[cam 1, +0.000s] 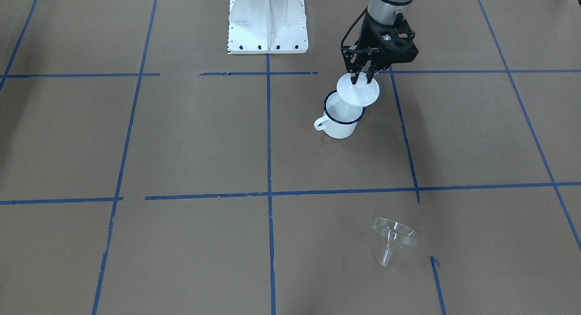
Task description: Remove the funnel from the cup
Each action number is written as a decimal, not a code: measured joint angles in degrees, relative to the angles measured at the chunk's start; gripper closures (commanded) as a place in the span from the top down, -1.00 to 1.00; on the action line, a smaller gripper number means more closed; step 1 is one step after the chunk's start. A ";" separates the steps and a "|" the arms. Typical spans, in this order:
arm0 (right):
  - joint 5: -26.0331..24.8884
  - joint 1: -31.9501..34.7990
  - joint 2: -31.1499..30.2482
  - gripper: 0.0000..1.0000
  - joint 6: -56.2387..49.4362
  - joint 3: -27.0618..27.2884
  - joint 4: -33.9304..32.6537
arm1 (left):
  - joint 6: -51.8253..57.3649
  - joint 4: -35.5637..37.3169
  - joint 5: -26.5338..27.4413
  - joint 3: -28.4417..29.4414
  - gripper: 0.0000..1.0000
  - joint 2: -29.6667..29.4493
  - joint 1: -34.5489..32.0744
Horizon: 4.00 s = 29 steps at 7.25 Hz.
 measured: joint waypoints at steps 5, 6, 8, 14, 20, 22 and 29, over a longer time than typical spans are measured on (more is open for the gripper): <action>0.00 0.00 0.00 1.00 0.00 0.00 0.00 | -0.07 -4.61 -0.04 6.24 -1.00 -1.29 0.25; 0.00 0.00 0.00 1.00 0.00 0.00 0.00 | -0.10 -4.68 -0.12 6.14 -1.00 -1.16 0.27; 0.00 0.00 0.00 1.00 0.00 0.00 0.00 | -0.21 -4.74 -1.24 5.92 -1.00 -0.90 0.28; 0.00 0.00 0.00 1.00 0.00 0.00 0.00 | -0.34 -4.73 -1.72 5.91 -1.00 -0.78 0.59; 0.00 0.00 0.00 1.00 0.00 0.00 0.00 | -0.18 -4.88 -1.67 6.13 -0.77 -0.76 1.81; 0.00 0.00 0.00 1.00 0.00 0.00 0.00 | -0.09 -5.30 -1.68 6.16 0.97 -0.65 2.08; 0.00 0.00 0.00 1.00 0.00 0.00 0.00 | 12.27 -6.22 -4.32 3.98 1.00 3.86 -6.87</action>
